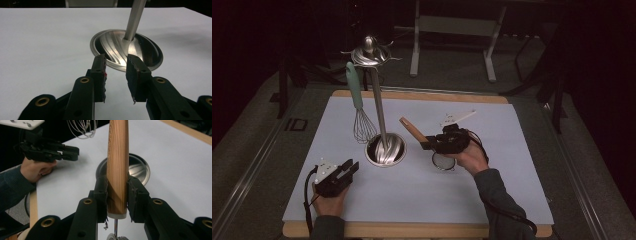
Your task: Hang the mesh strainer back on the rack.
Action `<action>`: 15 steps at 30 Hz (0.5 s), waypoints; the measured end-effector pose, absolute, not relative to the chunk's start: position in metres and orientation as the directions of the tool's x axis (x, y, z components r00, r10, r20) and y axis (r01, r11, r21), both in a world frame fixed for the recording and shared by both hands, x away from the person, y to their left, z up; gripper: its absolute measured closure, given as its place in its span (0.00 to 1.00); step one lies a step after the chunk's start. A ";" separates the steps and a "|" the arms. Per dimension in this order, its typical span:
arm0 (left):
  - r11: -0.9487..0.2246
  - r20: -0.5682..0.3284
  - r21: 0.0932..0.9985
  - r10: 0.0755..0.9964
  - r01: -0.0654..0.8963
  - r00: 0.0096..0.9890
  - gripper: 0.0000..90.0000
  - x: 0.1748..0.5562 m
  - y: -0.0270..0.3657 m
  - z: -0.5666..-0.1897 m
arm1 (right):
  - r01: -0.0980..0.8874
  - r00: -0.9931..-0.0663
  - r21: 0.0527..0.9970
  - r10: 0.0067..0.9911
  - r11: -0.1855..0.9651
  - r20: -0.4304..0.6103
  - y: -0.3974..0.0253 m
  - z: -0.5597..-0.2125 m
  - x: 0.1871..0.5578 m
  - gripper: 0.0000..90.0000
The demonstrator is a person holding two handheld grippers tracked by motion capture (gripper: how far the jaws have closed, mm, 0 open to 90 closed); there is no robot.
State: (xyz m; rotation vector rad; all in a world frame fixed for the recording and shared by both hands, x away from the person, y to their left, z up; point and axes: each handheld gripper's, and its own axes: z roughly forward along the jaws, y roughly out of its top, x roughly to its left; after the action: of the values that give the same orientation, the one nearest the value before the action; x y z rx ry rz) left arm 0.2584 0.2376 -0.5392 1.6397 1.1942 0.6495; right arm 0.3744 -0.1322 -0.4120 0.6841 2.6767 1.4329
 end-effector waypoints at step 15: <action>-0.054 -0.114 0.913 0.918 0.405 0.379 0.77 0.259 0.237 -0.539 | 0.303 -0.931 0.838 0.329 0.453 0.159 -0.127 -0.390 0.368 0.80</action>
State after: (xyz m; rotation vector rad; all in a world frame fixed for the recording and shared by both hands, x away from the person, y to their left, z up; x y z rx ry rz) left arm 0.2589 0.2373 -0.5394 1.6462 1.1937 0.6477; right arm 0.3684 -0.1274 -0.3905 0.5779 2.6550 1.5231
